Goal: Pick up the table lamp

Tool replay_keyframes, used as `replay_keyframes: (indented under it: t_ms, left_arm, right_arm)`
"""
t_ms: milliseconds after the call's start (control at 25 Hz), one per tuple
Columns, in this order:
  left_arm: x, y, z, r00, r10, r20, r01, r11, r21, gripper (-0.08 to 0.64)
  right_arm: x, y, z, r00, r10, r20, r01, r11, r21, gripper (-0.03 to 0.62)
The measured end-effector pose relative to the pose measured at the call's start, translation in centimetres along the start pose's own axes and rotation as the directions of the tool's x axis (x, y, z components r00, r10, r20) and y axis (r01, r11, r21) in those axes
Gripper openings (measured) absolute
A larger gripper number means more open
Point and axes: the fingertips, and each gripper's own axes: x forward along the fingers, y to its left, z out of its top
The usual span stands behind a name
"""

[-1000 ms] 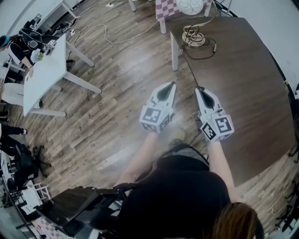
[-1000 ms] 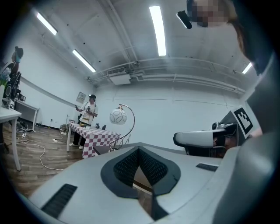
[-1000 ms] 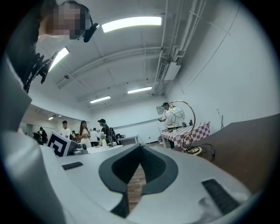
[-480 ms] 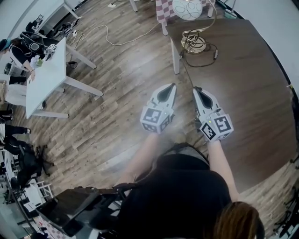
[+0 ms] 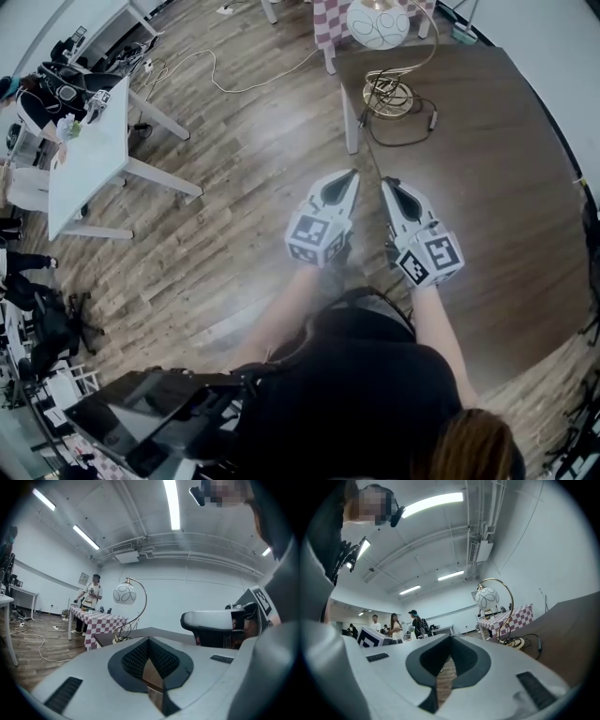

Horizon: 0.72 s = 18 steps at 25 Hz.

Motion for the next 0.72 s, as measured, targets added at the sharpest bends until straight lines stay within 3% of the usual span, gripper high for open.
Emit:
replay_keyframes:
  t_ms: [240,720]
  left_arm:
    - [4.4,0.3,1.5,0.996,-0.082,0.016,0.082,0.997,0.002,0.000]
    - [11.3,2.4,1.2,0.987,-0.163,-0.008,0.162,0.987,-0.019,0.000]
  right_arm:
    - [1.7,-2.4,1.1,0.999,-0.038,0.004,0.038,0.999,-0.012,0.005]
    - [6.2,-7.5,1.6,0.997,-0.081,-0.009,0.081,0.997,0.014,0.005]
